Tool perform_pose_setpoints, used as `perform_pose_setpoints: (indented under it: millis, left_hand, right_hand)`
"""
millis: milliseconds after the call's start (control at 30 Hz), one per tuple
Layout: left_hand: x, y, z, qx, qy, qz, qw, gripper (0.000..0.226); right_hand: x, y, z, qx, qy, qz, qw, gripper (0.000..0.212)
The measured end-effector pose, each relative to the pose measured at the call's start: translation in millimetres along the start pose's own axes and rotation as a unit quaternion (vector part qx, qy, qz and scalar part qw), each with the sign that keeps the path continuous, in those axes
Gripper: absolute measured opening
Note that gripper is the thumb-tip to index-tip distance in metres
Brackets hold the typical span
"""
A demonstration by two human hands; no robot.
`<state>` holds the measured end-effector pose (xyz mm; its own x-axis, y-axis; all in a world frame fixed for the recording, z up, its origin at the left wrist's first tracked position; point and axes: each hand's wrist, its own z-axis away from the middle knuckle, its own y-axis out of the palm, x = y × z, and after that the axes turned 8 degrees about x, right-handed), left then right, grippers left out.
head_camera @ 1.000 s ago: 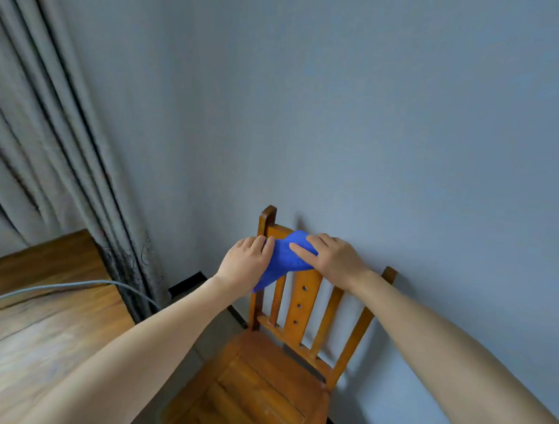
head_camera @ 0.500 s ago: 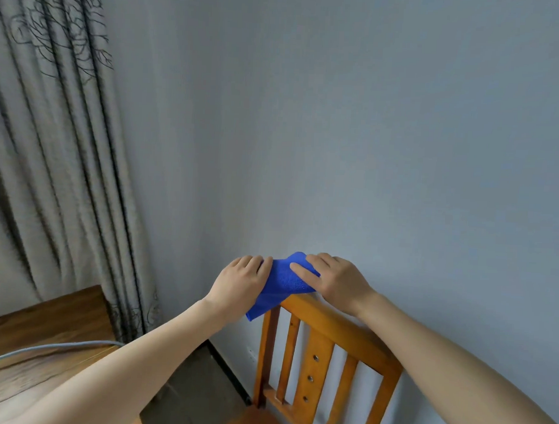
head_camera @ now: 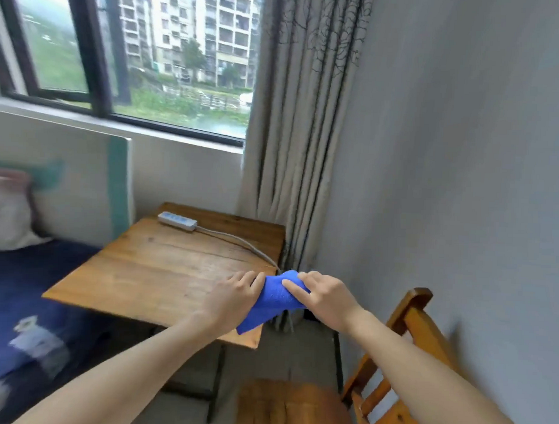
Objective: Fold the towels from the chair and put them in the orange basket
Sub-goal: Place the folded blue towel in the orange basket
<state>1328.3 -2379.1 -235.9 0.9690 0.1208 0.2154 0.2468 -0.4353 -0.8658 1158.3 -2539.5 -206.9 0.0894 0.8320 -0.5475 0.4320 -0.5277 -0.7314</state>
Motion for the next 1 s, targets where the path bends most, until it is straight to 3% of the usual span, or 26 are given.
perform_pose_setpoints:
  millis: [167,267,400,567,667,800,933,1000]
  left_hand:
    - [34,-61,144,0.099,-0.164,-0.087,0.977,0.058]
    - [43,-110,223,0.104,-0.23,-0.138,0.958,0.058]
    - [46,-164,310,0.09,-0.303,-0.19,0.929,0.029]
    - [35,-214,406,0.116,-0.376,-0.212,0.895,0.04]
    - [28,-237,464,0.125,-0.428,-0.197,0.873,0.064]
    - [19,-265,533,0.104,-0.489,-0.233,0.834,0.05]
    - [12,-276,586,0.129,-0.547,-0.211,0.8,0.087]
    - [11,-276,605,0.116,-0.569,-0.196,0.79,0.09]
  right_hand:
    - [110,-11,-89,-0.049,-0.124,-0.123,0.983,0.068]
    - [176,-36,-132,-0.08,-0.185,-0.16,0.966,0.07]
    - [254,-80,-175,-0.139,-0.244,-0.21,0.937,0.072]
    - [344,-127,-208,-0.174,-0.326,-0.22,0.903,0.072]
    - [400,-158,-226,-0.184,-0.354,-0.214,0.892,0.076]
    - [478,-199,-249,-0.182,-0.367,-0.266,0.873,0.074]
    - [536,-229,-261,-0.186,-0.372,-0.289,0.862,0.059]
    - [554,-238,-264,-0.189,-0.388,-0.286,0.856,0.057]
